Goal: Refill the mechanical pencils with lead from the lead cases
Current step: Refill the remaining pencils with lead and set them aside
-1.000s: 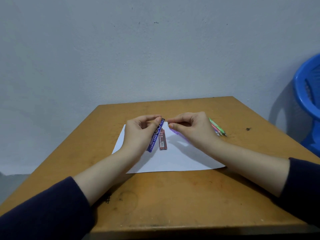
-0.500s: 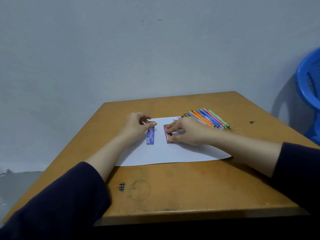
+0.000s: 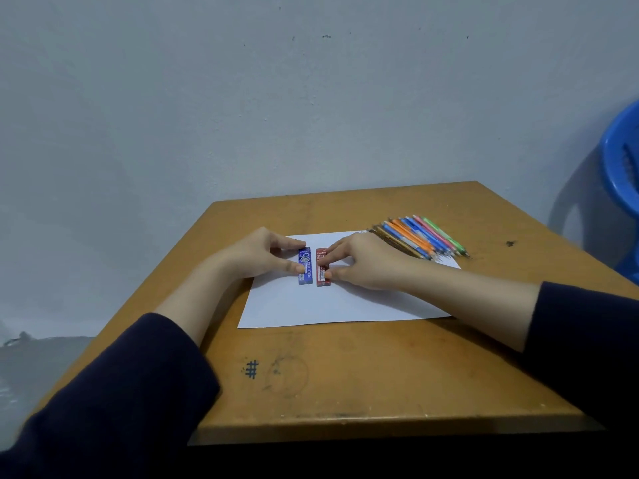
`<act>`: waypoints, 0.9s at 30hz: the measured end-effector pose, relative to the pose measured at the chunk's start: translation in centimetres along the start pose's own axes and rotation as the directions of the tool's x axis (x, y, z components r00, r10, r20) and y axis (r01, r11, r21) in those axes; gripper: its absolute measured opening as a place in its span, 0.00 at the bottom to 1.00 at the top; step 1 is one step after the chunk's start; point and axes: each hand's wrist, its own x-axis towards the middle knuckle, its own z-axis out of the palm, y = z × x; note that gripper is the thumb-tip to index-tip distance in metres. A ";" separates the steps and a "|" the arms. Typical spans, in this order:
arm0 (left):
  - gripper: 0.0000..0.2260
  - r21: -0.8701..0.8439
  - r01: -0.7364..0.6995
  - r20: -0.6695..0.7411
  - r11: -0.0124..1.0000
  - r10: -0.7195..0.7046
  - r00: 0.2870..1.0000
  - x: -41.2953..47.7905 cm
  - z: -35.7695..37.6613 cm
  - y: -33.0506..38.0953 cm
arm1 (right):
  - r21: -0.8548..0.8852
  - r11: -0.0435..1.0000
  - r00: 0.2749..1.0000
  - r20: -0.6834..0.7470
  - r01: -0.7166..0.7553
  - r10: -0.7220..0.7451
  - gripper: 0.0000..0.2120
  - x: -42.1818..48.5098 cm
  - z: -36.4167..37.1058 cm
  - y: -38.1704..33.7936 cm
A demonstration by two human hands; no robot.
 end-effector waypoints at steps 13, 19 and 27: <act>0.27 -0.044 0.016 0.046 0.999 -0.013 0.999 -0.3 -0.4 -0.3 | 0.050 0.997 0.998 -0.017 -0.051 0.052 0.16 0.7 0.7 -0.8; 0.18 -0.241 0.070 -0.029 0.968 -0.080 0.996 -0.5 0.0 -0.4 | 0.196 0.976 0.991 -0.083 -0.091 0.109 0.15 0.3 -0.8 -0.3; 0.14 -0.215 -0.017 -0.330 0.976 -0.056 0.942 1.0 1.6 4.8 | 0.416 0.866 0.897 -0.209 -0.278 0.389 0.15 -0.9 -4.9 4.8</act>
